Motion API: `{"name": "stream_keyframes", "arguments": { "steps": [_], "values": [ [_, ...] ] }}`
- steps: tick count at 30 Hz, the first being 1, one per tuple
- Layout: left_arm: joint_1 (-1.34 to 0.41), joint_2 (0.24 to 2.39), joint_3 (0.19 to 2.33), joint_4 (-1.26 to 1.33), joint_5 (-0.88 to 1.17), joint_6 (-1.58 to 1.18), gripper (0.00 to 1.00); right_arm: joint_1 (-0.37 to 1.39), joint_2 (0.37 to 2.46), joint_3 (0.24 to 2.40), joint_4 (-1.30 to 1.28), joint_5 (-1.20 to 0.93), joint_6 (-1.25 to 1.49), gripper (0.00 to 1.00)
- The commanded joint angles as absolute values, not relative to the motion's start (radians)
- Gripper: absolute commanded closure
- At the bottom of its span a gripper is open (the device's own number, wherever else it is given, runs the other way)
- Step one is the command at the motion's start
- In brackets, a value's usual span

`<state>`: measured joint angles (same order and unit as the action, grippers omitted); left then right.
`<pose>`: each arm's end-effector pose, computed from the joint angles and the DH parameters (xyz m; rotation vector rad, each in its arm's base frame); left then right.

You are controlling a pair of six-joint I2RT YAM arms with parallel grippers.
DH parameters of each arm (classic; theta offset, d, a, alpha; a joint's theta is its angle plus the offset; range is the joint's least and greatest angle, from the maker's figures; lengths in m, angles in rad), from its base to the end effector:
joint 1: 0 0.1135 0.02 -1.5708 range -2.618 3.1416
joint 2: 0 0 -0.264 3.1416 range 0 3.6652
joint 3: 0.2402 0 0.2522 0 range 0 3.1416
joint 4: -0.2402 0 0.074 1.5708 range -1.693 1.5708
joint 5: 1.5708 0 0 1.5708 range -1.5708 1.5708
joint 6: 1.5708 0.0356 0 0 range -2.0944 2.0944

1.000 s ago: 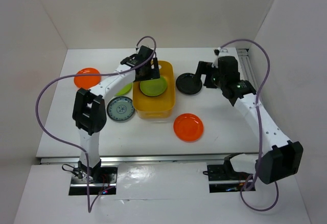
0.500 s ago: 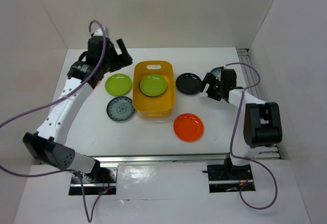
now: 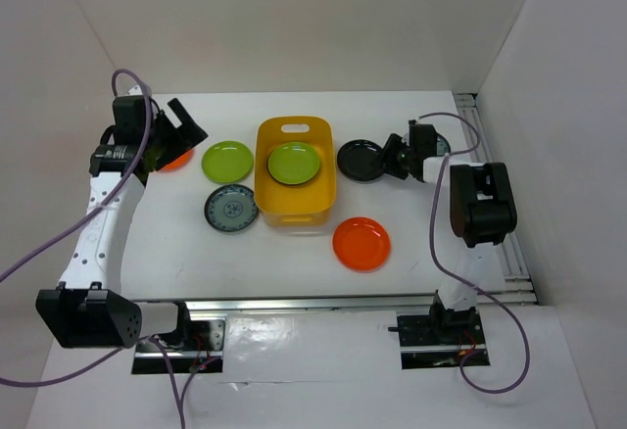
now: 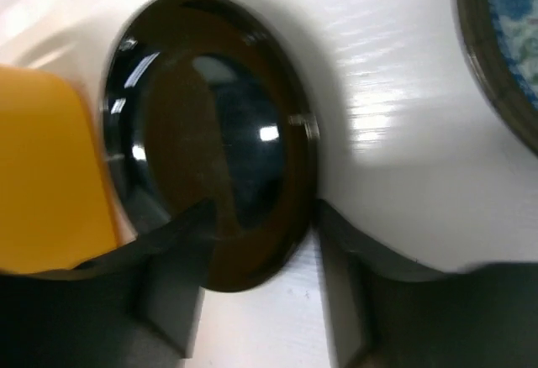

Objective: Place the plates into the plastic bin on the countertop

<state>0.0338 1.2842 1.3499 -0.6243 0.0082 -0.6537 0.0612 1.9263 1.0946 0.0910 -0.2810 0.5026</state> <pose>0.2787 0.0091 0.3846 -0.7208 2.0281 -0.3723 0.3997 0.0344 0.1473 0.3715 2.3245 0.6072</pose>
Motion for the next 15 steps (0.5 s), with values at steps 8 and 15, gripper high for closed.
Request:
{"name": "stream_keyframes", "arguments": {
  "steps": [8,15],
  "values": [
    [0.092,1.216,1.295,-0.583,0.051,-0.649,0.0,0.058,2.023,1.136,-0.009,-0.175,0.545,0.95],
    [0.11,1.216,1.244,-0.595,-0.046,-0.673,0.0,0.067,1.898,1.256,-0.153,-0.002,0.615,1.0]
  ]
}}
